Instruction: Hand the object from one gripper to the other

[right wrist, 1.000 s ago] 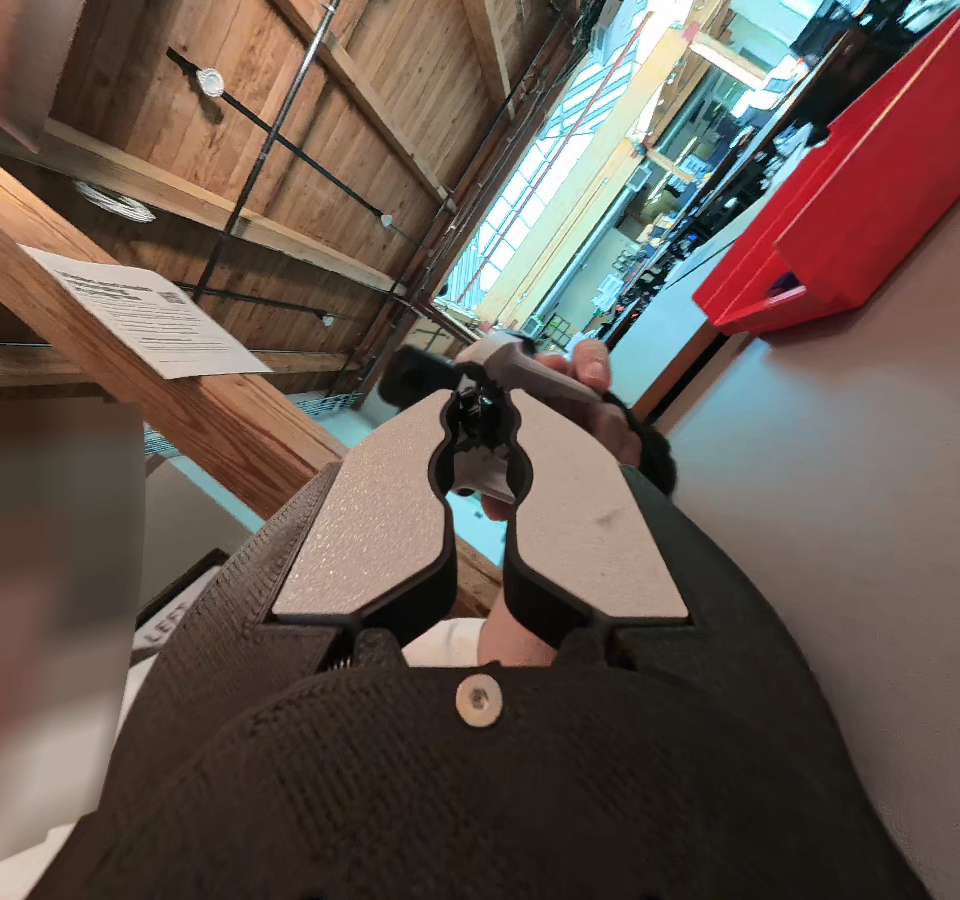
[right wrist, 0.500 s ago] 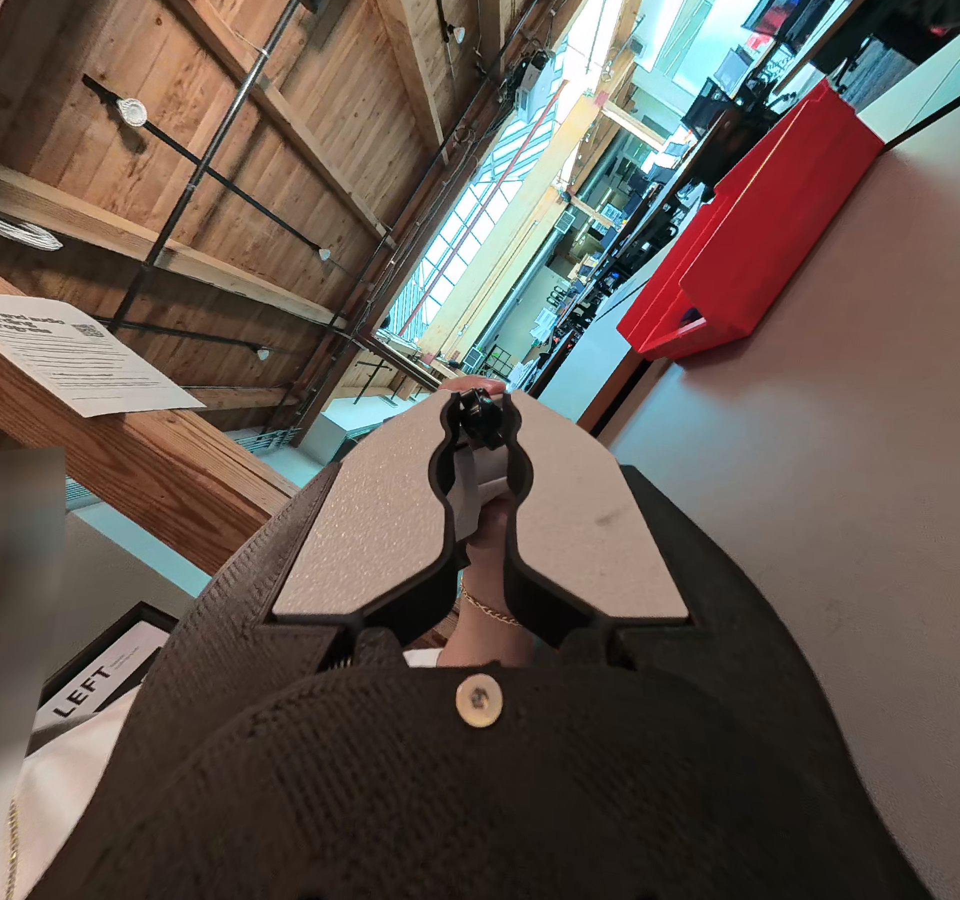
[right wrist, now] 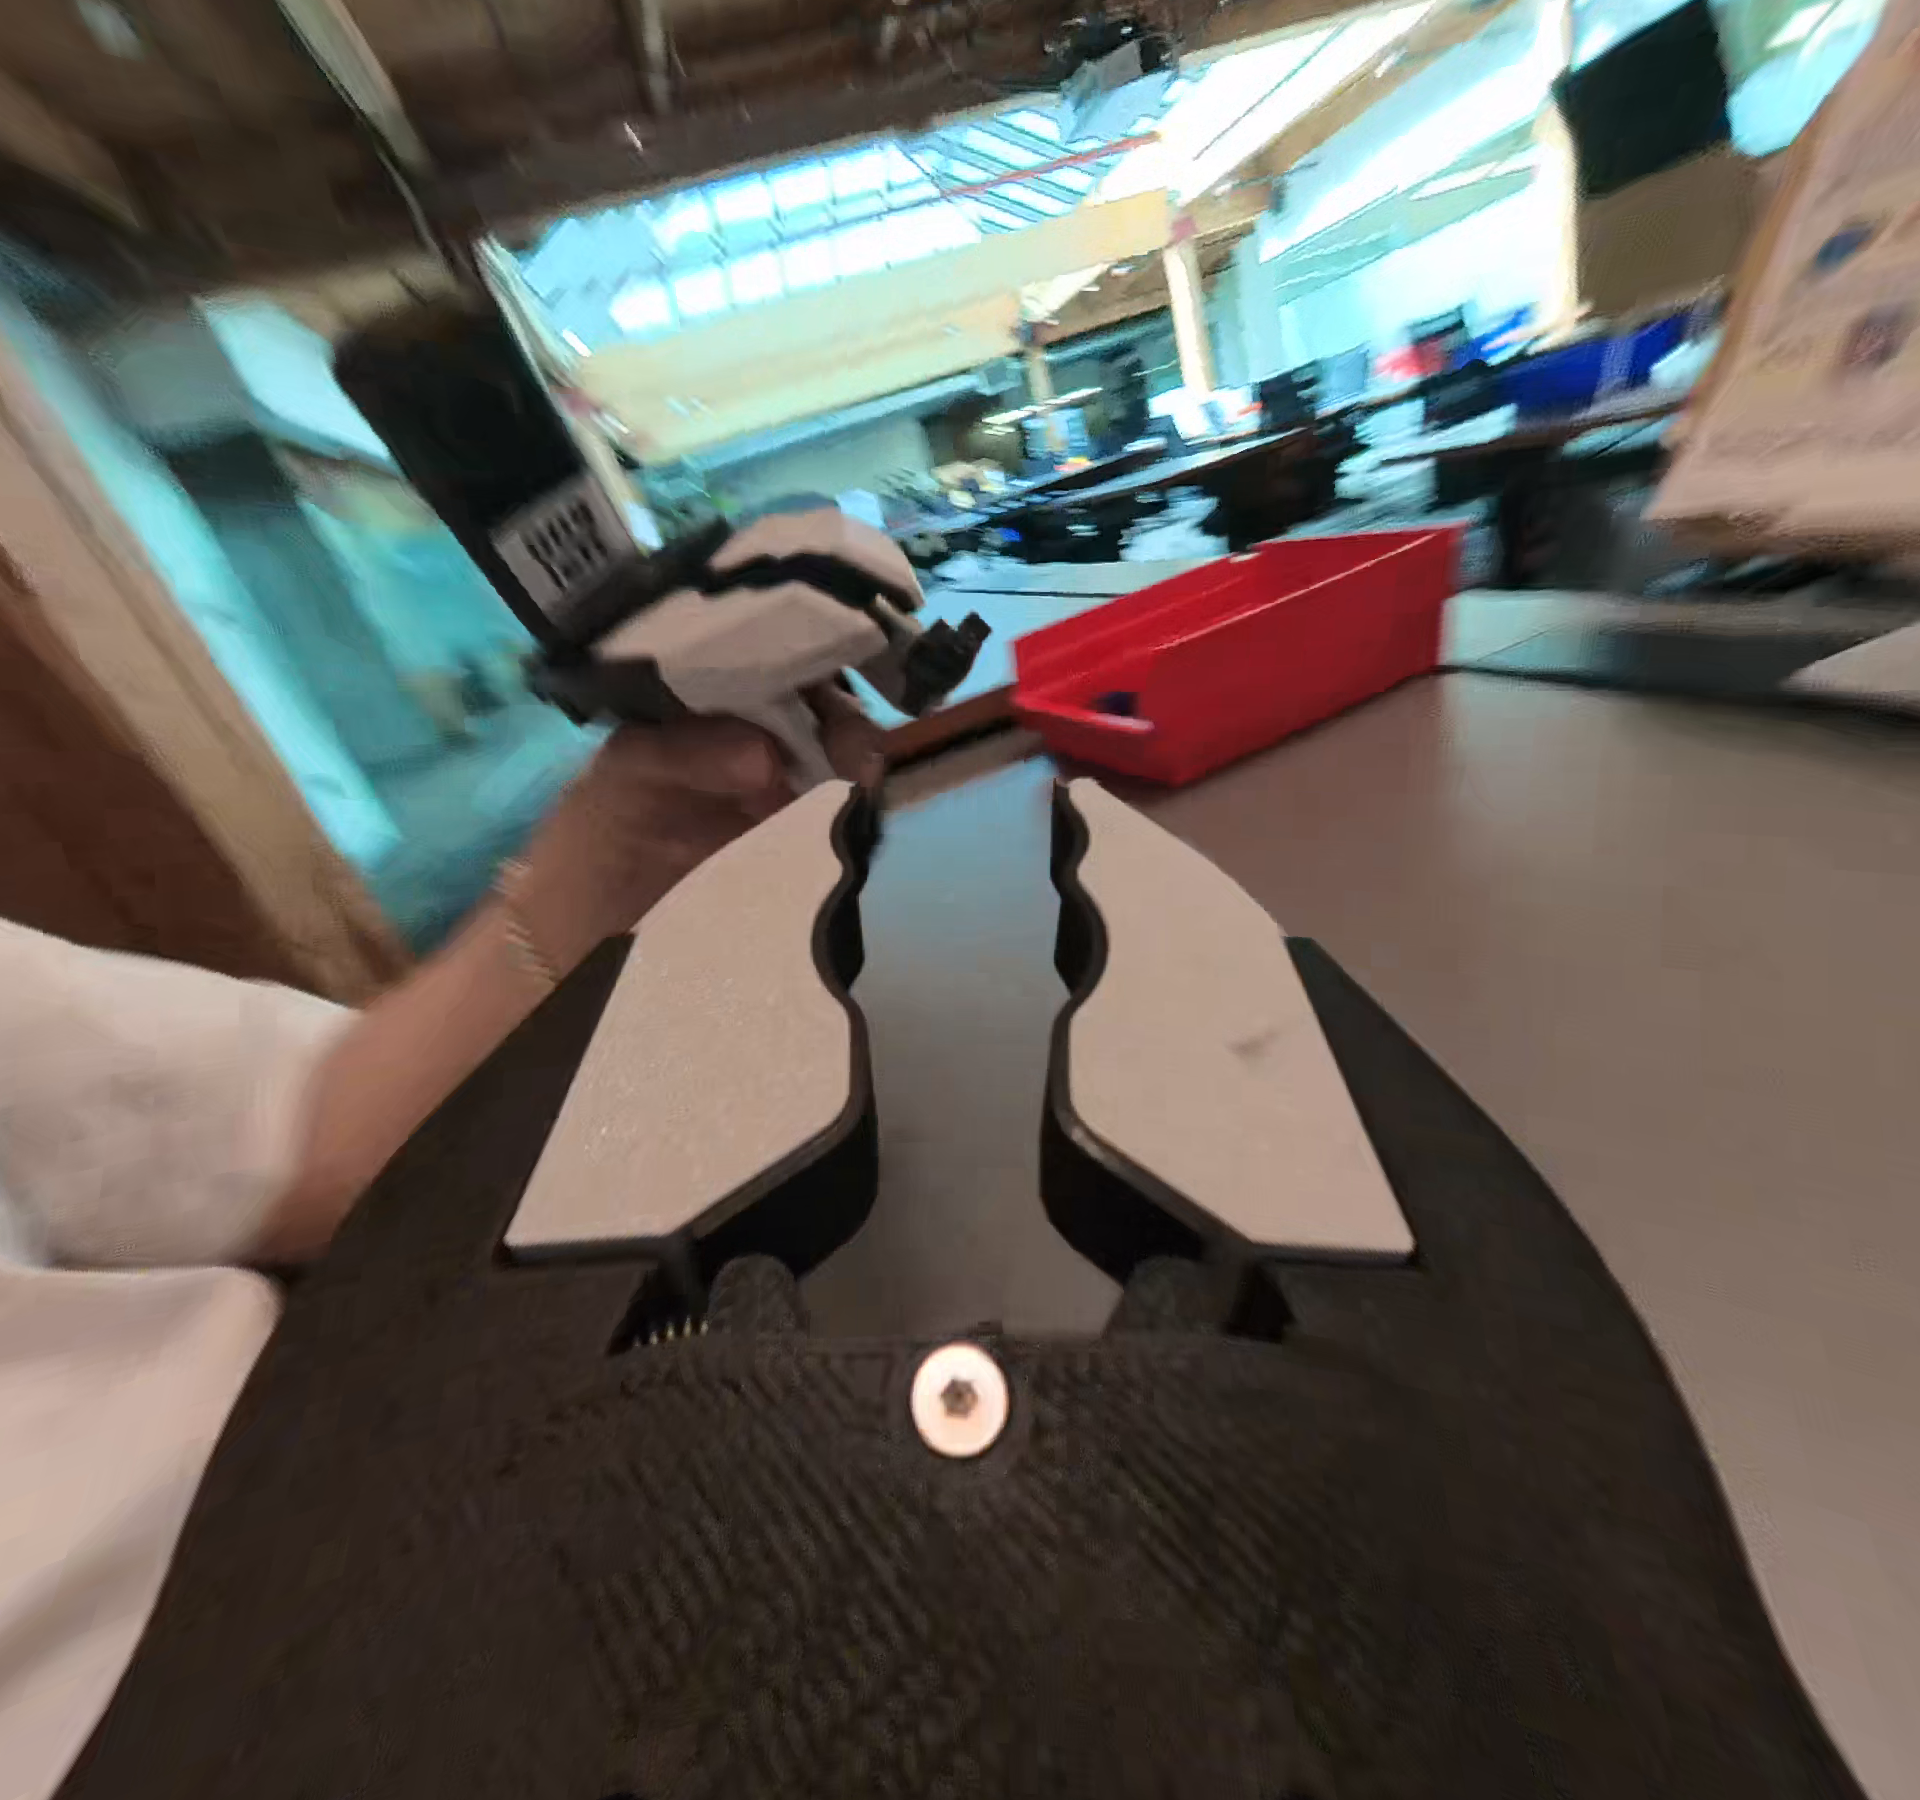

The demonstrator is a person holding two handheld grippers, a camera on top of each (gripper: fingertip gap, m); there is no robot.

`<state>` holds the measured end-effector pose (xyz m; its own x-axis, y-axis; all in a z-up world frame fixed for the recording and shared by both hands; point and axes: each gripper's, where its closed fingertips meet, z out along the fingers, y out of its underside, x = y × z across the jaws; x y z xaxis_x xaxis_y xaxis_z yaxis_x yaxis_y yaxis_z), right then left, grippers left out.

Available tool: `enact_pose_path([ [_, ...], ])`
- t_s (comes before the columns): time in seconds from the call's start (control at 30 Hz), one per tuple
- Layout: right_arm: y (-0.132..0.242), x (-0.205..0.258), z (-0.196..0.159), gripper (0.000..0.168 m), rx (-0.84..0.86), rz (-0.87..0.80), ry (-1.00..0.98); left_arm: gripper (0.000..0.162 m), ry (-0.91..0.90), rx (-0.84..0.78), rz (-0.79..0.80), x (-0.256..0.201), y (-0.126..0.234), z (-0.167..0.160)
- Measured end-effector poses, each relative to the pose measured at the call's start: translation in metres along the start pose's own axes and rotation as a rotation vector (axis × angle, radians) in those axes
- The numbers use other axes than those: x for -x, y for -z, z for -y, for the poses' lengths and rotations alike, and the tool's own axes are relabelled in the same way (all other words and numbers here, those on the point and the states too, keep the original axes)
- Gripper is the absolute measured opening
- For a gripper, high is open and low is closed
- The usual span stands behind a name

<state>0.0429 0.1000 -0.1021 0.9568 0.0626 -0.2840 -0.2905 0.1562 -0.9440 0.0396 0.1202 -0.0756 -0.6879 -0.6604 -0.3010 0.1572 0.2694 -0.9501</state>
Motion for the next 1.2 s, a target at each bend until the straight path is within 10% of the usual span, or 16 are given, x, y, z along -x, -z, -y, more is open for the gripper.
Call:
enact_pose_path([
  [0.17,-0.011,0.005,-0.014,0.058,0.146,-0.086,0.402,0.005,0.198,0.086,-0.128,-0.014,0.003,-0.003],
  [0.67,-0.04,-0.001,-0.019,0.025,0.273,-0.08,0.537,0.005,0.214,0.144,-0.116,-0.005,0.004,-0.022],
  [1.0,-0.011,0.048,-0.025,0.025,0.318,0.604,-0.031,0.025,0.166,-0.078,-0.448,-0.041,0.025,-0.004],
  [1.2,-0.004,0.068,-0.033,0.025,0.329,0.734,-0.09,0.018,0.218,-0.116,-0.635,-0.069,0.017,-0.011],
])
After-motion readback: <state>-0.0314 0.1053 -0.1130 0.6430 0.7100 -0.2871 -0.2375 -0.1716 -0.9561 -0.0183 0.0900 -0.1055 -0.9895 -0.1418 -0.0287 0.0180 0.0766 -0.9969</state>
